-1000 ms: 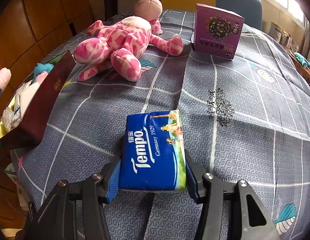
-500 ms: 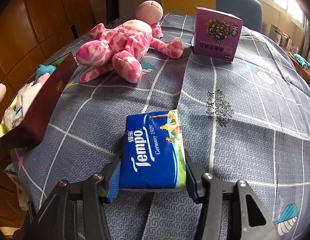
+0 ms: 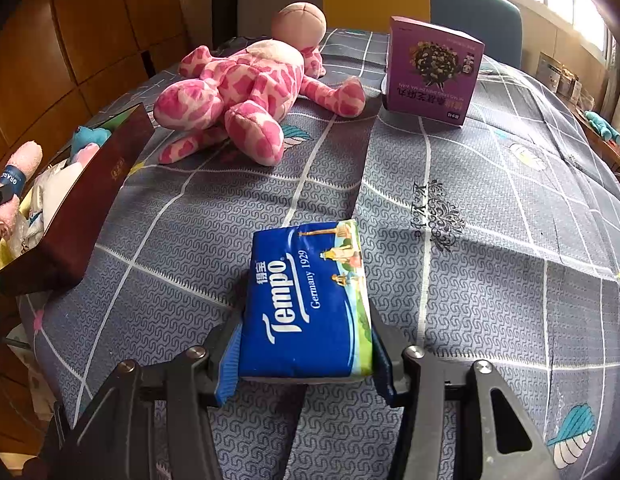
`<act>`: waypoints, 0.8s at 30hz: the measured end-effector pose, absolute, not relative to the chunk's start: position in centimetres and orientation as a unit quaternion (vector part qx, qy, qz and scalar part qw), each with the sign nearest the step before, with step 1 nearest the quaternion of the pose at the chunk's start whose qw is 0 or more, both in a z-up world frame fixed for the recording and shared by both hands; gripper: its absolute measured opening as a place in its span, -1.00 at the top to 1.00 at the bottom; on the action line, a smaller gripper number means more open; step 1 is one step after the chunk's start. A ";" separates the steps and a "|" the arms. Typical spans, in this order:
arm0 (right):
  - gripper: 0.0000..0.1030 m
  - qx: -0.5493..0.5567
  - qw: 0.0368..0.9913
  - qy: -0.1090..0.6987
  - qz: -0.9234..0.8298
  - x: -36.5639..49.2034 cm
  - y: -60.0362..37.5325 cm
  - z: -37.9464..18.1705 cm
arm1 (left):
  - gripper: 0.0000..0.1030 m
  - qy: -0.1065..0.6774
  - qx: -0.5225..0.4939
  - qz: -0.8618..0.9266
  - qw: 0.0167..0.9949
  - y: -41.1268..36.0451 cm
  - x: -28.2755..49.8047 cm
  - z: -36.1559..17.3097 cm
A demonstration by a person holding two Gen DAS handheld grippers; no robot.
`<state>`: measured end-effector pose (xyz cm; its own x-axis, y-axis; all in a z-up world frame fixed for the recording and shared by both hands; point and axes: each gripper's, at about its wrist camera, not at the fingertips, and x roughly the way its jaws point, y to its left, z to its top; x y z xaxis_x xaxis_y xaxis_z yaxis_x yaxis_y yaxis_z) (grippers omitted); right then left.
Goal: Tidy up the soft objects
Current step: 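Drop the towel roll into the tray with the left gripper while the right holds the tissues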
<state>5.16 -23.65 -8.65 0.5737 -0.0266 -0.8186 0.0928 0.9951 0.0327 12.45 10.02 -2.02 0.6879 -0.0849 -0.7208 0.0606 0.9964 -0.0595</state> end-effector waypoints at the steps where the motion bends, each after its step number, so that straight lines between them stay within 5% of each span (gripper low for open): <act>1: -0.04 0.036 0.886 0.460 -0.034 5.1 -23.6 -8.7 | 0.36 0.394 -0.016 -0.040 0.918 10.0 12.7 -2.2; 16: -0.03 0.030 0.885 0.464 -0.039 5.3 -23.5 -8.8 | 0.34 0.427 0.003 -0.031 0.904 10.1 16.8 -6.0; 24: -0.03 0.031 0.882 0.468 -0.043 5.4 -23.4 -8.7 | 0.06 0.424 -0.007 -0.017 0.906 11.1 17.4 -6.4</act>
